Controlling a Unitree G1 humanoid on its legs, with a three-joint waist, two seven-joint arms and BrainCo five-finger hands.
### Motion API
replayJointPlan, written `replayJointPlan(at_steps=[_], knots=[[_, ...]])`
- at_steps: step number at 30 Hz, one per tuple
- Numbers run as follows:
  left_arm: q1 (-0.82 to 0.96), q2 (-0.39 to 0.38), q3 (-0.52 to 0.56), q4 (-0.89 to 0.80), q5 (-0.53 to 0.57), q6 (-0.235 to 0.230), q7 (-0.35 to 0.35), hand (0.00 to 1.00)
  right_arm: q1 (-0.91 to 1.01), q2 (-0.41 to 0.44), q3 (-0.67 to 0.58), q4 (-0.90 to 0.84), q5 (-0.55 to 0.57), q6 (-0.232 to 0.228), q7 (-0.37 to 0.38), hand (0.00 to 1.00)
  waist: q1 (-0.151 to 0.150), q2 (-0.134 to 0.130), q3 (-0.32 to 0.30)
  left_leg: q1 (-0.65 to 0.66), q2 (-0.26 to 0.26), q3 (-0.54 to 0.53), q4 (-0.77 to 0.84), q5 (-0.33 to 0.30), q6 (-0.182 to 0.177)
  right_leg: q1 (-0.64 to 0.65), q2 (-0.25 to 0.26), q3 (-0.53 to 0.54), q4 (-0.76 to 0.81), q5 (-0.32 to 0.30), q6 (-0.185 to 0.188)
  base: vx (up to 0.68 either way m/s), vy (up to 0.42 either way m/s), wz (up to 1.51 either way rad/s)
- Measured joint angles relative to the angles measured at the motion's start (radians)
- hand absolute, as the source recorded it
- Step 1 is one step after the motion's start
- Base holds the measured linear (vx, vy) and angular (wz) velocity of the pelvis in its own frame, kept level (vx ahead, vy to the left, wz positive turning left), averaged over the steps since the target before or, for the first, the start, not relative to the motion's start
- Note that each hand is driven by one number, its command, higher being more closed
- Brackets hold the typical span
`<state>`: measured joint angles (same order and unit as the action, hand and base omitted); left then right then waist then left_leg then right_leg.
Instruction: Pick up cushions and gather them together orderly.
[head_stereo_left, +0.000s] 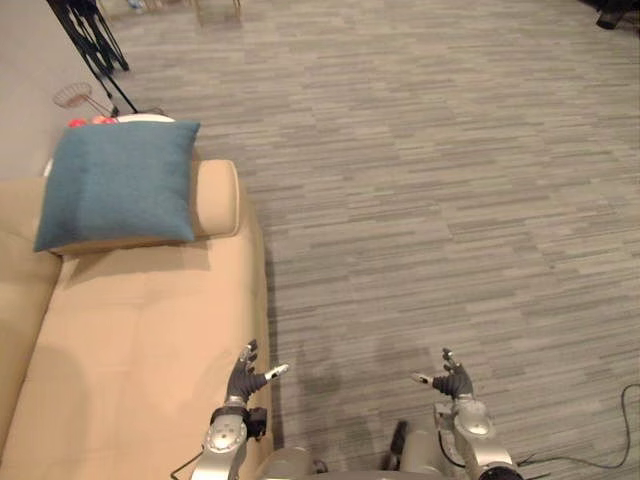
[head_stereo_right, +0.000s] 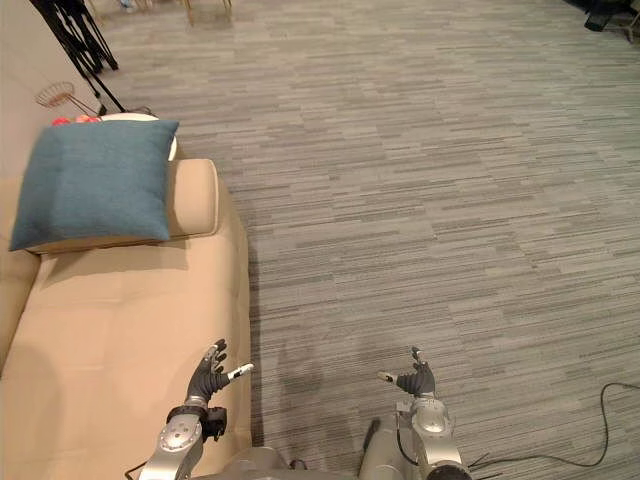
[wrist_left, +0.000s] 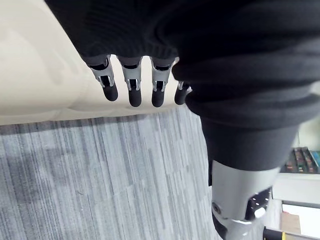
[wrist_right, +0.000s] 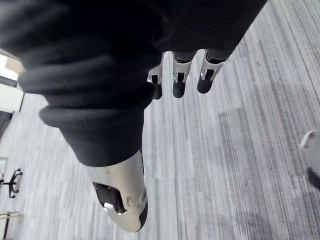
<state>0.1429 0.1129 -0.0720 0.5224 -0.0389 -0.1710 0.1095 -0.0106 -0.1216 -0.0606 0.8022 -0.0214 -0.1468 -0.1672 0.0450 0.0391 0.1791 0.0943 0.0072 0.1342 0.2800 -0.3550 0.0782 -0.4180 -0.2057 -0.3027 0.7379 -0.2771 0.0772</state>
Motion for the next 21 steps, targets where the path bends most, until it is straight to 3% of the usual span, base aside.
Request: replayJointPlan(at_steps=[1, 2, 3, 4, 5, 6, 7, 8, 9, 10, 12, 13, 14, 15, 16, 17, 18, 19, 20, 21], knots=[[-0.010, -0.003, 0.001, 0.002, 0.000, 0.001, 0.000, 0.00, -0.002, -0.008, 0.000, 0.008, 0.000, 0.001, 0.001, 0.00, -0.010, 0.015, 0.009, 0.031, 0.021, -0.018, -0.016, -0.008, -0.015, -0.020, 0.040, 0.009, -0.139, 0.035, -0.003, 0.57, -0.058, 0.59], [-0.020, -0.006, 0.003, 0.003, 0.000, 0.000, 0.001, 0.00, 0.001, -0.014, 0.000, 0.013, 0.000, 0.008, 0.001, 0.00, -0.028, 0.021, 0.014, 0.075, 0.047, -0.051, -0.023, -0.024, -0.044, -0.030, 0.100, 0.058, -0.383, 0.166, -0.002, 0.59, -0.083, 0.66], [-0.021, -0.004, 0.004, 0.003, 0.001, 0.000, 0.003, 0.00, 0.003, -0.014, 0.000, 0.012, 0.000, 0.012, 0.001, 0.00, -0.031, 0.014, 0.012, 0.091, 0.050, -0.059, -0.021, -0.031, -0.065, -0.021, 0.119, 0.089, -0.488, 0.235, 0.006, 0.63, -0.140, 0.75], [-0.021, 0.005, 0.004, 0.003, 0.001, 0.000, 0.004, 0.00, 0.010, -0.014, -0.001, 0.012, 0.000, 0.018, 0.000, 0.00, -0.030, -0.010, 0.003, 0.128, 0.047, -0.086, -0.011, -0.054, -0.107, -0.016, 0.127, 0.143, -0.608, 0.331, -0.001, 0.67, -0.206, 0.61], [-0.026, 0.008, 0.004, 0.013, 0.001, 0.000, 0.005, 0.00, 0.016, -0.019, -0.004, 0.012, 0.000, 0.021, -0.001, 0.00, -0.032, -0.009, 0.000, 0.144, 0.056, -0.113, 0.017, -0.071, -0.135, -0.014, 0.133, 0.169, -0.582, 0.446, -0.028, 0.83, -0.269, 0.68], [-0.041, -0.018, -0.002, 0.044, 0.002, 0.002, 0.005, 0.00, 0.018, -0.033, -0.004, 0.016, 0.001, 0.025, -0.001, 0.00, -0.030, 0.039, -0.002, 0.133, 0.103, -0.138, 0.100, -0.070, -0.147, -0.018, 0.154, 0.148, -0.492, 0.449, -0.052, 0.82, -0.265, 0.70], [-0.054, -0.039, 0.000, 0.045, 0.002, 0.003, 0.005, 0.00, 0.007, -0.039, -0.017, 0.014, 0.002, 0.026, 0.000, 0.00, -0.031, 0.058, -0.006, 0.047, 0.134, -0.151, 0.286, 0.016, -0.195, -0.012, 0.161, 0.108, -0.420, 0.376, -0.072, 0.66, -0.214, 0.55], [-0.059, -0.046, 0.003, 0.045, 0.002, 0.003, 0.005, 0.00, 0.001, -0.038, -0.017, 0.014, 0.002, 0.027, 0.002, 0.00, -0.026, 0.056, -0.004, 0.005, 0.137, -0.153, 0.368, 0.087, -0.184, 0.005, 0.161, 0.105, -0.410, 0.348, -0.077, 0.65, -0.217, 0.43], [-0.056, -0.064, 0.010, 0.047, 0.001, 0.004, 0.004, 0.00, -0.005, -0.039, -0.011, 0.002, 0.003, 0.027, 0.005, 0.00, -0.023, 0.062, 0.004, -0.069, 0.162, -0.146, 0.550, 0.296, -0.185, 0.078, 0.170, 0.093, -0.435, 0.313, -0.084, 0.65, -0.211, 0.18], [-0.051, -0.074, 0.009, 0.047, 0.001, 0.004, 0.001, 0.00, -0.008, -0.031, 0.002, -0.003, 0.013, 0.025, 0.005, 0.00, -0.005, 0.064, 0.009, -0.153, 0.224, -0.096, 0.746, 0.257, -0.146, 0.191, 0.190, 0.087, -0.493, 0.294, -0.099, 0.64, -0.181, 0.13], [-0.052, -0.070, 0.009, 0.045, 0.001, 0.004, 0.001, 0.00, -0.022, -0.023, 0.000, -0.004, 0.022, 0.020, 0.001, 0.00, 0.010, 0.045, 0.021, -0.248, 0.236, -0.049, 0.839, 0.172, -0.118, 0.320, 0.188, 0.086, -0.572, 0.281, -0.106, 0.62, -0.094, 0.09], [-0.047, -0.069, 0.009, 0.038, 0.000, 0.004, 0.000, 0.00, -0.026, -0.021, 0.000, -0.006, 0.027, 0.012, -0.004, 0.00, 0.029, 0.025, 0.021, -0.327, 0.221, -0.017, 0.795, 0.128, -0.111, 0.386, 0.177, 0.086, -0.633, 0.275, -0.096, 0.52, -0.049, 0.06], [-0.045, -0.067, 0.010, 0.029, 0.000, 0.004, 0.000, 0.00, -0.031, -0.023, 0.000, -0.006, 0.028, 0.009, -0.004, 0.00, 0.033, 0.023, 0.022, -0.357, 0.212, -0.007, 0.752, 0.116, -0.103, 0.407, 0.171, 0.084, -0.650, 0.269, -0.085, 0.48, 0.002, 0.04], [-0.042, -0.068, 0.011, 0.025, 0.000, 0.004, 0.000, 0.00, -0.043, -0.033, -0.001, -0.003, 0.029, 0.003, -0.004, 0.00, 0.045, 0.026, 0.025, -0.418, 0.194, 0.009, 0.612, 0.101, -0.101, 0.435, 0.163, 0.080, -0.671, 0.254, -0.063, 0.43, 0.124, 0.09], [-0.038, -0.070, 0.016, 0.025, 0.000, 0.005, 0.000, 0.00, -0.046, -0.039, -0.011, -0.003, 0.030, 0.001, -0.004, 0.00, 0.053, 0.039, 0.024, -0.446, 0.172, 0.046, 0.377, 0.125, -0.125, 0.463, 0.151, 0.067, -0.675, 0.226, -0.027, 0.43, 0.124, 0.16], [-0.031, -0.072, 0.017, 0.025, 0.000, 0.006, 0.000, 0.00, -0.041, -0.042, -0.017, -0.003, 0.030, 0.001, -0.004, 0.00, 0.052, 0.048, 0.020, -0.445, 0.167, 0.070, 0.270, 0.156, -0.144, 0.477, 0.153, 0.060, -0.676, 0.213, -0.014, 0.44, 0.185, 0.31], [-0.019, -0.067, 0.029, 0.029, 0.000, 0.009, -0.001, 0.00, -0.035, -0.036, -0.023, 0.013, 0.030, 0.004, -0.006, 0.00, 0.057, 0.046, 0.025, -0.415, 0.151, 0.137, 0.190, 0.227, -0.038, 0.523, 0.141, 0.053, -0.675, 0.184, 0.003, 0.49, 0.170, 0.66], [-0.005, -0.064, 0.049, 0.014, 0.000, 0.008, 0.000, 0.00, -0.030, -0.023, -0.017, 0.015, 0.028, 0.006, -0.002, 0.00, 0.051, 0.004, 0.011, -0.407, 0.116, 0.210, 0.154, 0.230, -0.041, 0.534, 0.103, 0.024, -0.689, 0.183, 0.004, 0.59, 0.209, 0.83], [-0.007, -0.056, 0.065, 0.010, 0.000, 0.009, 0.000, 0.00, -0.032, -0.021, -0.019, 0.014, 0.028, 0.003, -0.003, 0.00, 0.051, -0.009, 0.005, -0.410, 0.114, 0.249, 0.162, 0.225, -0.035, 0.536, 0.090, 0.006, -0.692, 0.180, 0.008, 0.49, 0.160, 1.06], [-0.006, -0.061, 0.083, -0.005, 0.000, 0.009, -0.001, 0.00, -0.043, -0.028, -0.021, 0.017, 0.028, 0.004, -0.004, 0.00, 0.052, -0.011, 0.003, -0.431, 0.122, 0.310, 0.205, 0.196, 0.016, 0.546, 0.082, -0.024, -0.684, 0.171, 0.023, 0.34, 0.144, 0.84]])
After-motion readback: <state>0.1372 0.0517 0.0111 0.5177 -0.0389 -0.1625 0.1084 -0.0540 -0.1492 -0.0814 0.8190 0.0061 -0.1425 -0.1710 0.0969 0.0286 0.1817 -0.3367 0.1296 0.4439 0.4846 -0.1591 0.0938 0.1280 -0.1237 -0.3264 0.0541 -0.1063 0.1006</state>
